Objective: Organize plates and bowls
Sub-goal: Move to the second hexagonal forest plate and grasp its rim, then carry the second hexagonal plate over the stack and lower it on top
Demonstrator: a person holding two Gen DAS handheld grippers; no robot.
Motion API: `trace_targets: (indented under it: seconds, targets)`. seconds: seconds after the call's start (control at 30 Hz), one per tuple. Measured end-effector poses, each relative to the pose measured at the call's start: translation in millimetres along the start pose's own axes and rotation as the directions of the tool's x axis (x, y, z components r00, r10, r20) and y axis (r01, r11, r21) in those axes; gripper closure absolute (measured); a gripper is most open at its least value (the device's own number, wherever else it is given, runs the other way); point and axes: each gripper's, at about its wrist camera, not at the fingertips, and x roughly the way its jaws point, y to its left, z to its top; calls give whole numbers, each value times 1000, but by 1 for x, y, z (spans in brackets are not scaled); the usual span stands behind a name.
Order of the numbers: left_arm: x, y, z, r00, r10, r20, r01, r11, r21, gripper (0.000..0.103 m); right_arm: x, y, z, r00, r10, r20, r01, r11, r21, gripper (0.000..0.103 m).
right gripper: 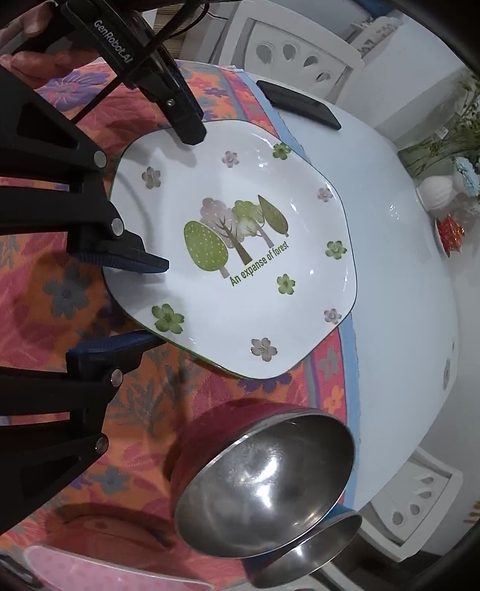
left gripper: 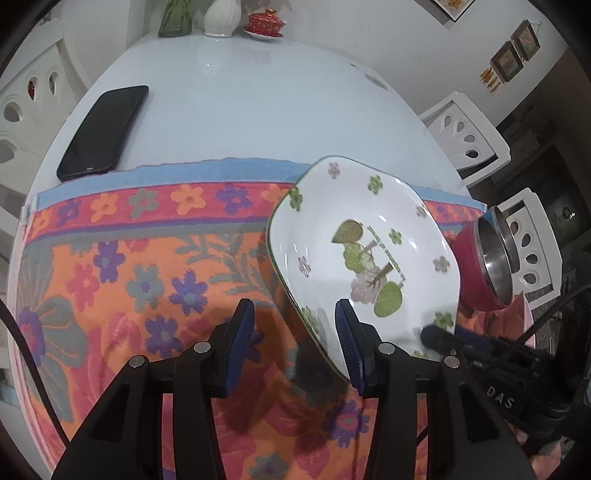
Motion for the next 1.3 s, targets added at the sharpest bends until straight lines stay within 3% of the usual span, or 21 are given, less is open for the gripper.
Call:
trace_targets:
  seconds: [0.13,0.27,0.4,0.67,0.77,0.87,1.0,1.17,1.3]
  targets:
    - [-1,8,5,1000,-1,5,1,1000,-12,61,-2,6,-7,996,83,-44,-78,992,100,72]
    - [4,10,11,1000,-6,-4,6,1000,10,61,-5,14,-23,969,235,-71,-226,967,120,71]
    - [15,7,17,1000,-22,-22,23,999,43,61,-9,-9,-27,980,196,-14,-194,976,101,71]
    - [35,8,26,996,-77,-44,79,995,54,62,25,-33,20,979,202,14,-203,975,95,71]
    - [37,4,29,996,-84,-37,87,992,87,64,28,-27,28,984,169,59,-171,985,29,70]
    - [37,-3,28,999,-40,-24,43,988,148,67,27,-17,31,988,122,92,-118,992,-50,69]
    - [22,-10,19,1000,-11,13,8,976,218,69,18,-12,28,985,116,124,-101,988,-120,69]
    - [-9,-13,2,997,20,69,-36,973,229,69,0,-3,14,979,145,142,-118,975,-187,70]
    - [-36,-9,-13,996,4,90,-21,981,194,69,-19,0,-6,972,179,150,-143,964,-226,70]
